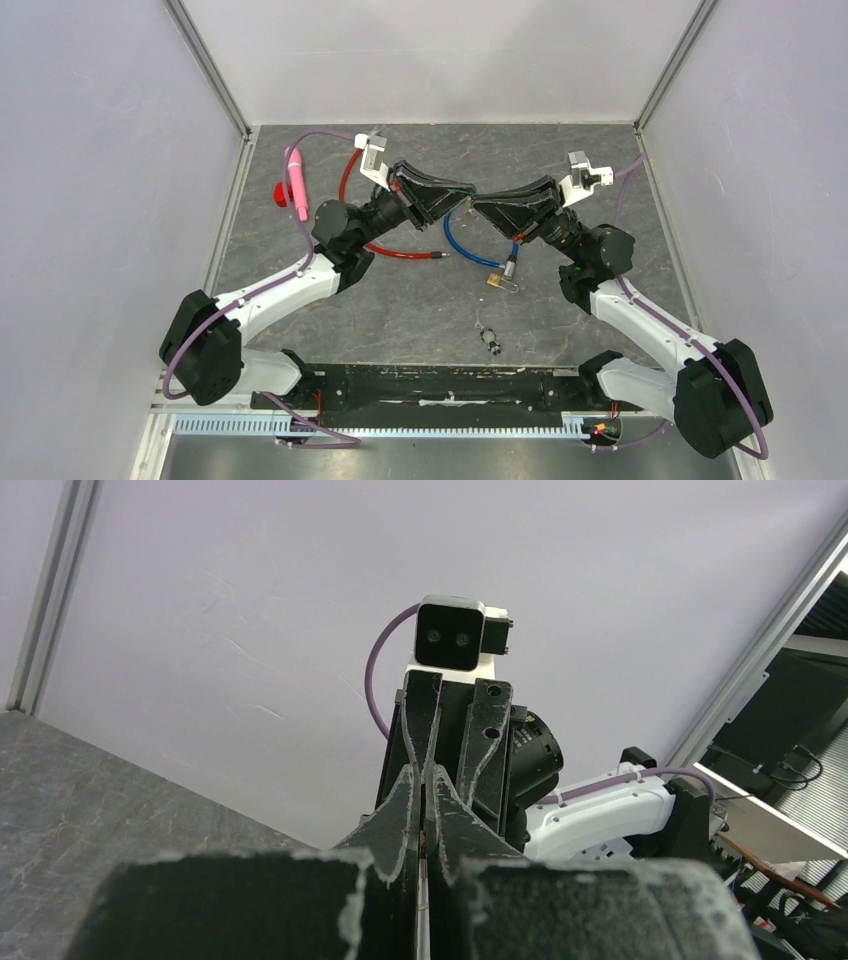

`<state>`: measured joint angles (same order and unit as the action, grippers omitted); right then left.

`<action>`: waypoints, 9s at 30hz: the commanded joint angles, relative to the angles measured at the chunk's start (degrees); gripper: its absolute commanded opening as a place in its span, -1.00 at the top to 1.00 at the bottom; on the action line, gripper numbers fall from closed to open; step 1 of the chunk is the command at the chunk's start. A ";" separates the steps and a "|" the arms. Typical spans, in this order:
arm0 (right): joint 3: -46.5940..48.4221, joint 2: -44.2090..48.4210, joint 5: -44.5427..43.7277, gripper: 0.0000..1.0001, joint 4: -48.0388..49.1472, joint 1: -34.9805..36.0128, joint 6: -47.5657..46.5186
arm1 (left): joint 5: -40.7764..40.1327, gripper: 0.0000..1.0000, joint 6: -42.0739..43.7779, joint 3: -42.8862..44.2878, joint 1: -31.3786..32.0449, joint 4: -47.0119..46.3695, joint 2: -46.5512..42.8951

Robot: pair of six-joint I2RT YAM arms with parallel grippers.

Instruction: Unlock with the key

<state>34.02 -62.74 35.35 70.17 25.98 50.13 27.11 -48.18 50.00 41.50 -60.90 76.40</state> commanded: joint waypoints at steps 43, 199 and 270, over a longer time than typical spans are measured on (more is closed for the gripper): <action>-1.00 1.72 0.73 1.00 0.60 -0.43 -1.94 | -8.55 0.75 -2.97 0.52 1.31 1.70 -0.11; -16.72 17.15 -15.13 1.00 -52.70 5.22 -22.30 | -26.25 -0.10 7.01 22.32 -4.04 102.28 33.06; -12.37 3.67 -23.71 1.00 -36.05 19.05 -15.38 | -11.60 0.95 -39.18 1.07 -13.18 79.63 -5.54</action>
<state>20.03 -60.05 13.10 32.80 44.80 34.94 14.02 -85.43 51.13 28.36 21.50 73.34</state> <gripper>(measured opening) 0.007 0.094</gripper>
